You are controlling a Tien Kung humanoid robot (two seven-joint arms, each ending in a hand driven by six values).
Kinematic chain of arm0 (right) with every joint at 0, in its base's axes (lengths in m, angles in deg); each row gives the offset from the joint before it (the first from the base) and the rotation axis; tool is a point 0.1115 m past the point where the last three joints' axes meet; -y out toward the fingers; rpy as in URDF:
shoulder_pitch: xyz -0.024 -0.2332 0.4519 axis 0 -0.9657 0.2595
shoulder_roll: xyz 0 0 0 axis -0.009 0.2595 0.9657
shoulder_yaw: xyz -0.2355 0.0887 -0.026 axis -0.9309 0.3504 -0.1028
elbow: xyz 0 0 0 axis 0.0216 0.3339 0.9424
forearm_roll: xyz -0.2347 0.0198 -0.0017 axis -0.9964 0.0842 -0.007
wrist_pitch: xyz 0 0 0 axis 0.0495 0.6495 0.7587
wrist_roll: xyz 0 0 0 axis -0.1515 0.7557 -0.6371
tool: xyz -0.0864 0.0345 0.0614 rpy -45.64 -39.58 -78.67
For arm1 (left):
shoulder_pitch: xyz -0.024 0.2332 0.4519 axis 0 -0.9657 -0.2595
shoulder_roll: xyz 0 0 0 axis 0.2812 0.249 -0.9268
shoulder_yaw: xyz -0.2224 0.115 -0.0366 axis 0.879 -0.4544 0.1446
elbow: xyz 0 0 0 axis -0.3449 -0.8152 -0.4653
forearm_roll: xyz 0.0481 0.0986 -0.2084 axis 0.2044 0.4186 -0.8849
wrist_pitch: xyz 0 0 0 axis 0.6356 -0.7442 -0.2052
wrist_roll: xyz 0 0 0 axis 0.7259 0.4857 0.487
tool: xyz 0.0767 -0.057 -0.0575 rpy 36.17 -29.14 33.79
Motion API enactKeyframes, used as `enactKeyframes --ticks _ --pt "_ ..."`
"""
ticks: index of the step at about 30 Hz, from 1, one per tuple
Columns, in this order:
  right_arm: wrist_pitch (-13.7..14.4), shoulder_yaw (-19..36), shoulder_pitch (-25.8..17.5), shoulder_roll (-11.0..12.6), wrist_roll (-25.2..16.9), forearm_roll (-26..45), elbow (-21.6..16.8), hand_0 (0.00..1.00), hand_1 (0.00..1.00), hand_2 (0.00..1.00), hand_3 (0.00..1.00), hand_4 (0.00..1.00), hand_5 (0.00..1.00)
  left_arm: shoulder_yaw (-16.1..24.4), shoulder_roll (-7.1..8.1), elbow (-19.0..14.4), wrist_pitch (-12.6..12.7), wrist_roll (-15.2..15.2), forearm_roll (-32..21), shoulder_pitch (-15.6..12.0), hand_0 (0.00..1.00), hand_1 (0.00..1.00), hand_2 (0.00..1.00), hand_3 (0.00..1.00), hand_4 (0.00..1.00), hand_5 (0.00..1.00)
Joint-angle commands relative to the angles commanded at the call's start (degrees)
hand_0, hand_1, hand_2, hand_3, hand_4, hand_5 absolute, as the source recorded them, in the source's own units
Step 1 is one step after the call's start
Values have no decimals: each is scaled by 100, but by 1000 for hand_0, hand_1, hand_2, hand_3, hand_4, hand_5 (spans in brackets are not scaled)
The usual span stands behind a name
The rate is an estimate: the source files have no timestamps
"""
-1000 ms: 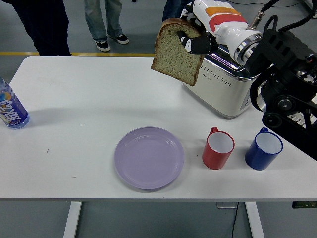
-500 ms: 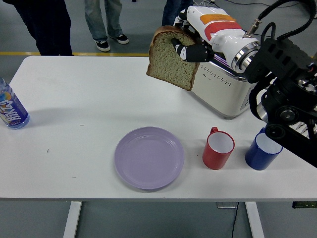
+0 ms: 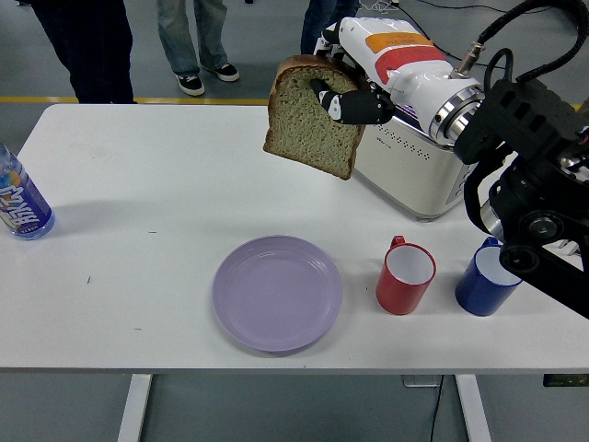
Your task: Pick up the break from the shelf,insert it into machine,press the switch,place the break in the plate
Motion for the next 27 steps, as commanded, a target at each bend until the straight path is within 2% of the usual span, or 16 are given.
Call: enactKeyframes --ticks 9,27 --pt "-40 -50 -30 -6 34 31 0 157 198 424 499 426 2 -1 0 0 -2 -3 -4 19 335 442 589 717 592 998" --pt "-29 -154 -133 -21 -1 755 0 149 195 424 498 430 2 -7 -4 0 -1 -7 -25 23 335 443 589 718 590 998"
